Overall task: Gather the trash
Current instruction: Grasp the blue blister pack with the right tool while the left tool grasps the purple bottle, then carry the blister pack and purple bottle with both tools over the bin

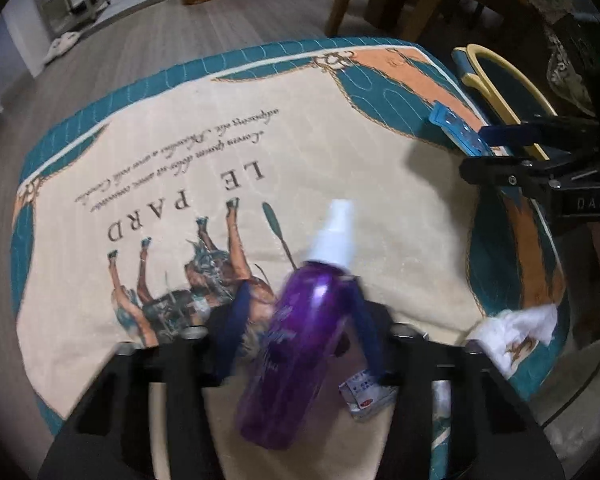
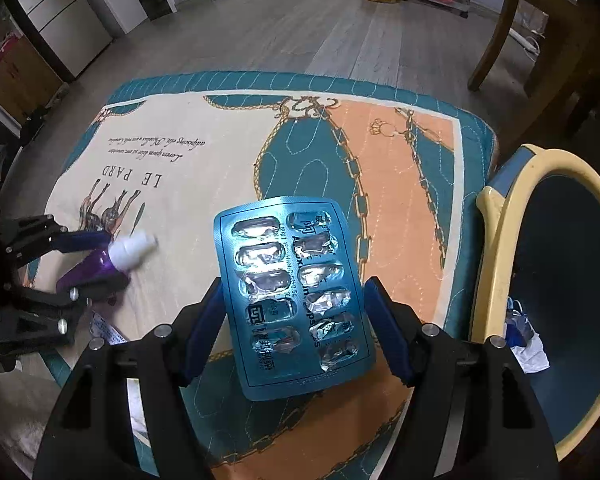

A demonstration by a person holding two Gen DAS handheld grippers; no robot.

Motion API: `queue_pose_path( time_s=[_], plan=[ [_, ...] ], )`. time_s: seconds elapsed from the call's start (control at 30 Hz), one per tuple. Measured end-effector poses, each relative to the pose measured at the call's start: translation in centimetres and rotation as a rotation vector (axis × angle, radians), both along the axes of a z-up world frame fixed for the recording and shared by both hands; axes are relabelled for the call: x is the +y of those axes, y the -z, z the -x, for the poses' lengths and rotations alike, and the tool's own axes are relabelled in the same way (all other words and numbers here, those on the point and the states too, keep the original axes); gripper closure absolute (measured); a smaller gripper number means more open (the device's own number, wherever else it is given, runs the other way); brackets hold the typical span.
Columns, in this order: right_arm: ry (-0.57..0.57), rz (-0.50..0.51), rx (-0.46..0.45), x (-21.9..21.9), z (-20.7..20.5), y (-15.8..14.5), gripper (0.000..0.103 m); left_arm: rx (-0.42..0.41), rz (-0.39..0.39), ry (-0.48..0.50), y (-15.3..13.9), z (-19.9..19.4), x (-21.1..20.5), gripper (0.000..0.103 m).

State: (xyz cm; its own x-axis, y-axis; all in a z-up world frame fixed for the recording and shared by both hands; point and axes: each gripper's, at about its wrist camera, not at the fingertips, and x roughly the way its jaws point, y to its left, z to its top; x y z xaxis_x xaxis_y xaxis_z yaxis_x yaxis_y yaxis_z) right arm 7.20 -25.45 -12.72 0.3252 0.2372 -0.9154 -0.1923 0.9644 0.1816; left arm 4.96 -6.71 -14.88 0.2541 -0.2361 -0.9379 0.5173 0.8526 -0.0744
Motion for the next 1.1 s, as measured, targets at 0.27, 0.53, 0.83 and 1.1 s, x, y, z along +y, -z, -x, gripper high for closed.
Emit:
queue_pose_path(
  time_s=[0.27,0.53,0.83,1.1],
  plan=[
    [0.011,-0.005,-0.018,-0.1,0.0,-0.5,0.034,0.009,0.044,-0.033,-0.6,0.1,1.1,0.068],
    [0.041,-0.012,-0.069,-0.6,0.5,-2.9,0.034,-0.056,0.092,-0.021,-3.6,0.7,1.8,0.068],
    [0.112,-0.023,-0.156,-2.2,1.8,-7.9,0.034,-0.135,0.173,-0.041,-7.4,0.1,1.1,0.069],
    [0.18,-0.008,-0.223,-5.0,4.1,-12.8,0.034,-0.245,0.197,-0.038,-12.5,0.2,-0.8,0.069]
  ],
)
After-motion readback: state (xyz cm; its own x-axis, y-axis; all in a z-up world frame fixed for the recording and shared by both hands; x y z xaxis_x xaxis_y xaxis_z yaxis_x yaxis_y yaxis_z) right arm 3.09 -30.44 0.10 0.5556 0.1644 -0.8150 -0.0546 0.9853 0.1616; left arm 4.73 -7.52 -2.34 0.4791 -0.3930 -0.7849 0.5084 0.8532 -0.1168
